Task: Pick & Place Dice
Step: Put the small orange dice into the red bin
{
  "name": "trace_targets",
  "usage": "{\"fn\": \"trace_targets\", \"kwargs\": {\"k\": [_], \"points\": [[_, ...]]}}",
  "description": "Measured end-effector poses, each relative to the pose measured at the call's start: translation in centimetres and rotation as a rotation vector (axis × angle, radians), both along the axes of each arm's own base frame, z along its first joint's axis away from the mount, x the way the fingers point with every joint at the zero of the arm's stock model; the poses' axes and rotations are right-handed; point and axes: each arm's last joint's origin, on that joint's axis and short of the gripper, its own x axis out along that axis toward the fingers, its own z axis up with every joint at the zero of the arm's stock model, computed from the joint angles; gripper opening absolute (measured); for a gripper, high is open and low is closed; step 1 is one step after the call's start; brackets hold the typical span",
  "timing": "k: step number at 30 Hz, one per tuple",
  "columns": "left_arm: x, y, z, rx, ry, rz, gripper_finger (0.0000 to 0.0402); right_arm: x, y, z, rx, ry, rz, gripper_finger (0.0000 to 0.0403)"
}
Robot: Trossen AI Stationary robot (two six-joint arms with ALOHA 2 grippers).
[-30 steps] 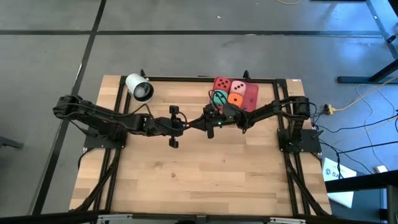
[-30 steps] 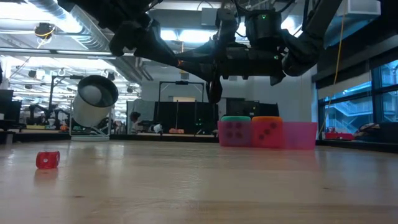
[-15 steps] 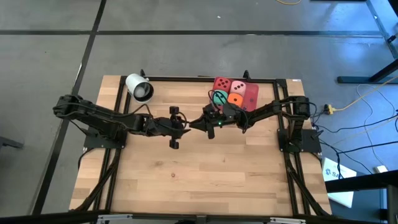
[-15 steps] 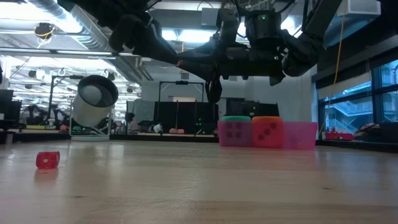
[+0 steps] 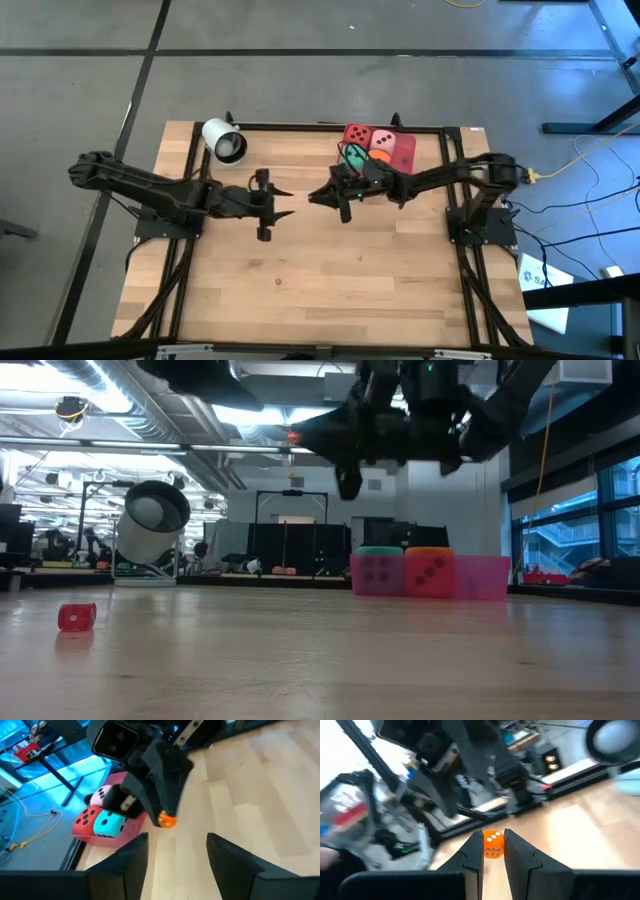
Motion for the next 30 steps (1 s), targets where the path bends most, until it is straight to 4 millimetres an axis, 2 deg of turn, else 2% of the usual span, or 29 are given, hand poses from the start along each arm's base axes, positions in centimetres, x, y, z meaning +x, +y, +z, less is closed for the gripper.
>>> {"fn": "trace_targets", "kwargs": {"k": [6, 13, 17, 22, 30], "points": [[-2.2, -0.1, 1.2, -0.054, -0.025, -0.017, 0.0188, -2.9, -0.2, 4.1, -0.227, 0.123, -0.194, 0.0051], [-3.9, 0.3, 1.0, -0.074, -0.017, -0.007, 0.0185, -7.6, 0.3, 7.9, -0.434, 0.276, -0.394, 0.0051], [-5.0, 0.8, 0.3, -0.091, -0.041, 0.013, 0.0187, -9.9, 0.5, 8.9, -0.489, 0.36, -0.489, 0.0051], [-6.5, 1.7, -1.1, -0.121, -0.146, 0.035, 0.0182, -11.4, 0.8, 9.6, -0.526, 0.401, -0.517, 0.0051], [-8.5, 3.1, -4.4, -0.192, -0.314, 0.053, 0.0174, -12.6, 0.7, 8.4, -0.568, 0.583, -0.573, 0.0051]]}}
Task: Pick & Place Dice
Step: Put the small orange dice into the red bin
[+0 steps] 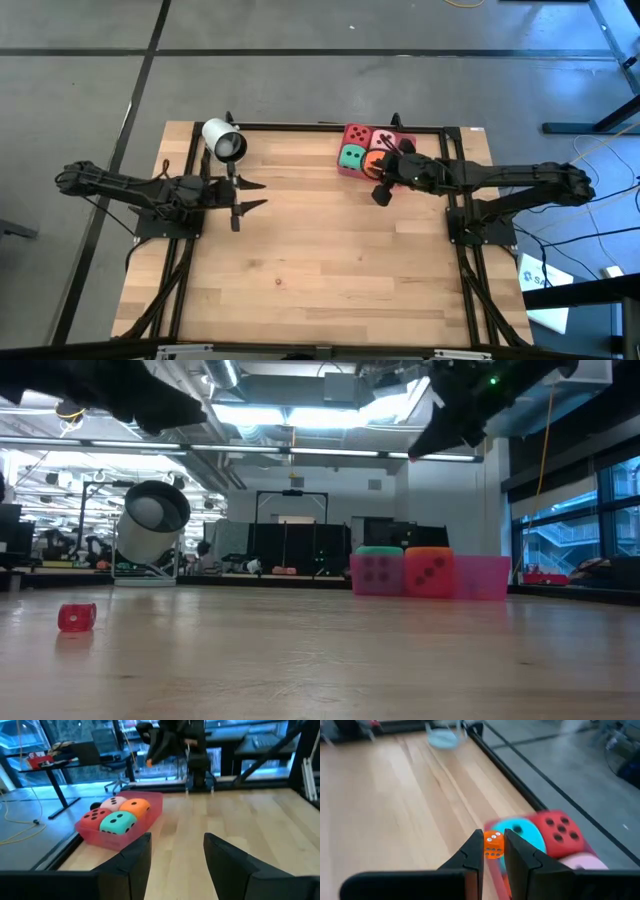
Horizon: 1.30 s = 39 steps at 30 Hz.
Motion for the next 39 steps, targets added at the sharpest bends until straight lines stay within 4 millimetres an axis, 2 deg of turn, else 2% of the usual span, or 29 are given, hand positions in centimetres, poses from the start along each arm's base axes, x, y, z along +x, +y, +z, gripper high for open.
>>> {"fn": "trace_targets", "kwargs": {"k": [6, 10, 14, 19, 22, 25, 28, 34, 39], "points": [[-0.3, 0.5, -1.5, -0.043, -0.022, 0.034, 0.0175, -1.0, -0.2, -1.1, -0.004, 0.139, -0.098, 0.0051], [-0.3, 0.6, -1.8, -0.058, -0.016, 0.036, 0.0174, -1.9, -0.2, -1.6, -0.008, 0.208, -0.159, 0.0051], [-0.3, 0.5, -1.8, -0.063, -0.02, 0.011, 0.017, -2.7, -0.2, -0.9, -0.015, 0.182, -0.178, 0.0051], [-0.2, 0.4, -1.8, -0.073, -0.017, -0.012, 0.0169, -4.8, -0.3, 0.7, -0.04, 0.121, -0.216, 0.0051], [-0.2, 0.4, -1.8, -0.075, -0.016, -0.026, 0.0168, -6.0, -0.4, 0.7, -0.035, 0.074, -0.226, 0.0051], [-0.2, 0.4, -1.8, -0.075, -0.016, -0.028, 0.0169, -7.1, -0.7, -0.3, -0.01, 0.032, -0.253, 0.0051], [-0.2, 0.4, -1.8, -0.074, -0.016, -0.028, 0.0171, -7.7, -0.9, -2.1, 0.024, -0.003, -0.242, 0.0051], [-0.2, 0.4, -1.9, -0.074, -0.01, -0.028, 0.0169, -8.2, -1.5, -5.6, 0.076, -0.027, -0.275, 0.0051], [-0.2, 0.4, -2.0, -0.08, -0.003, -0.027, 0.0168, -8.6, -2.2, -7.1, 0.139, -0.026, -0.352, 0.0051]]}}
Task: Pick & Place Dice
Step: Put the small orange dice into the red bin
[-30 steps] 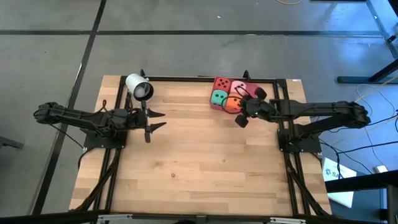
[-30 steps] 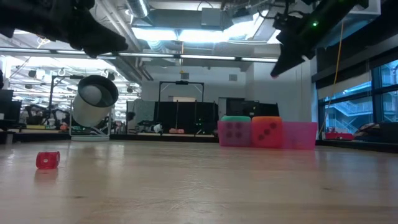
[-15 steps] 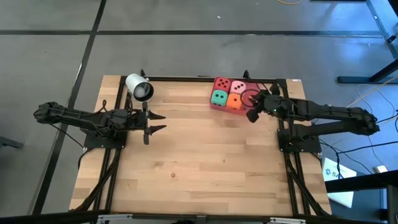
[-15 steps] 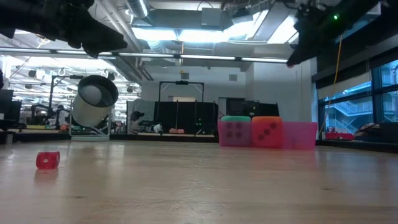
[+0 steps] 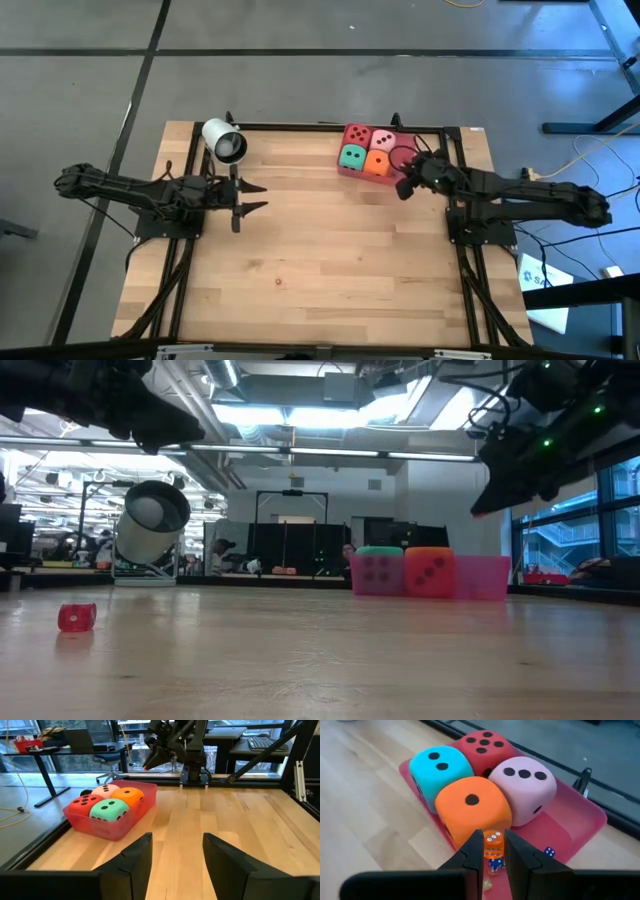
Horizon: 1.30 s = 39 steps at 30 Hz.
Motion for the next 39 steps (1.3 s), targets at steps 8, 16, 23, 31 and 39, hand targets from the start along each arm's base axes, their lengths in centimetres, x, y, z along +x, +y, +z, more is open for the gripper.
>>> {"fn": "trace_targets", "kwargs": {"k": [8, 16, 23, 31, 39], "points": [[0.4, 0.0, -0.3, -0.005, 0.023, 0.001, 0.0166, 0.8, -1.9, -1.1, 0.052, 0.028, -0.056, 0.005], [0.9, -0.1, -0.6, -0.003, 0.039, 0.002, 0.0164, 2.1, -4.2, -0.9, 0.068, 0.136, -0.028, 0.0049], [0.9, -0.1, -0.6, -0.013, 0.042, 0.003, 0.0166, 2.8, -6.5, -0.1, 0.135, 0.342, -0.026, 0.0049], [0.9, -0.1, -0.6, -0.013, 0.041, 0.003, 0.0162, 4.0, -8.3, -0.9, 0.277, 0.478, 0.094, 0.0049], [0.9, -0.1, -0.6, -0.012, 0.043, 0.003, 0.0162, 5.1, -9.0, -3.2, 0.387, 0.642, 0.171, 0.0049]]}}
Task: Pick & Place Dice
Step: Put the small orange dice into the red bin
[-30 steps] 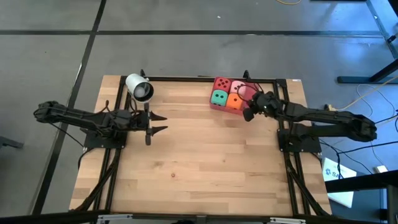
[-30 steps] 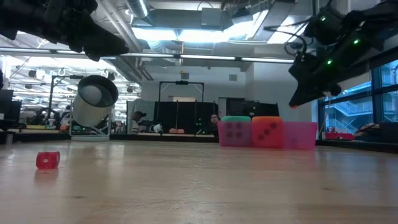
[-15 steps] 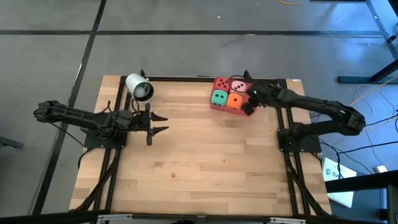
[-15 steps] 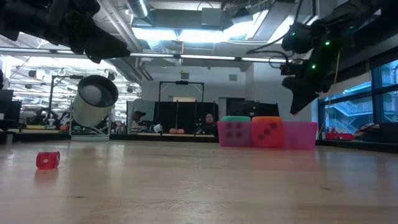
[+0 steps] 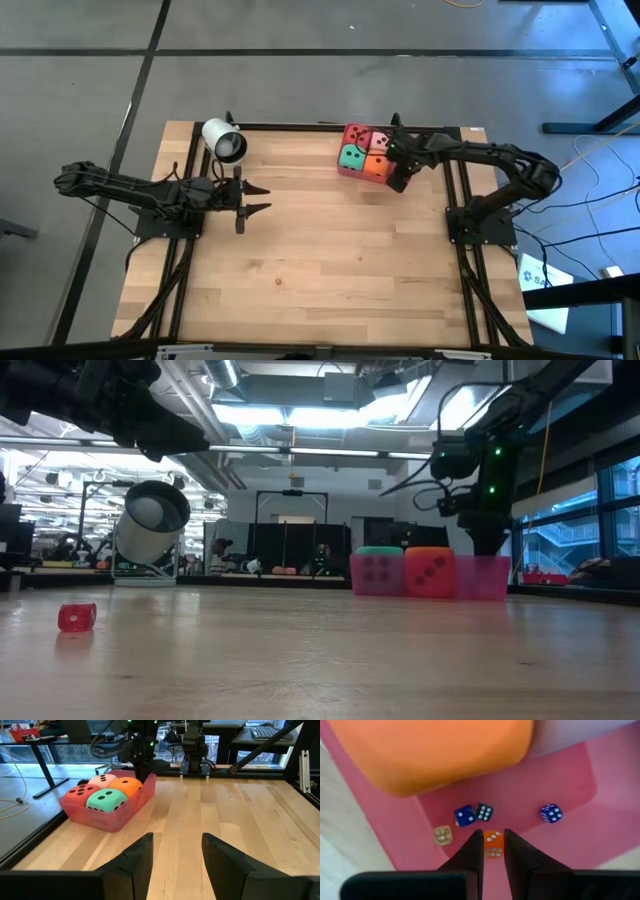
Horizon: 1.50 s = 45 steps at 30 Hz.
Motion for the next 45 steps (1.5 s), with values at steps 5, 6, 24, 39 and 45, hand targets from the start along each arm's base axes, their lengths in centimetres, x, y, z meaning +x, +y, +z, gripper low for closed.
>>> {"fn": "trace_targets", "kwargs": {"k": [5, 6, 24, 39, 45], "points": [[0.0, 0.0, 0.0, 0.001, 0.001, 0.0, 0.0162, 0.5, -0.3, -0.6, 0.015, 0.033, 0.024, 0.0049], [0.0, 0.0, 0.0, 0.002, 0.001, 0.0, 0.0163, 0.6, -0.4, -0.6, 0.013, 0.033, 0.033, 0.0049], [0.0, 0.0, 0.0, 0.003, 0.002, 0.0, 0.0162, 0.4, -0.2, -0.6, 0.041, 0.053, 0.09, 0.005], [0.0, 0.0, 0.0, 0.0, 0.006, 0.0, 0.0159, 0.7, -0.4, -1.7, 0.063, 0.091, 0.089, 0.006], [0.0, 0.0, 0.0, -0.001, 0.005, 0.0, 0.0155, 0.7, -0.4, -1.7, 0.063, 0.092, 0.091, 0.0072]]}}
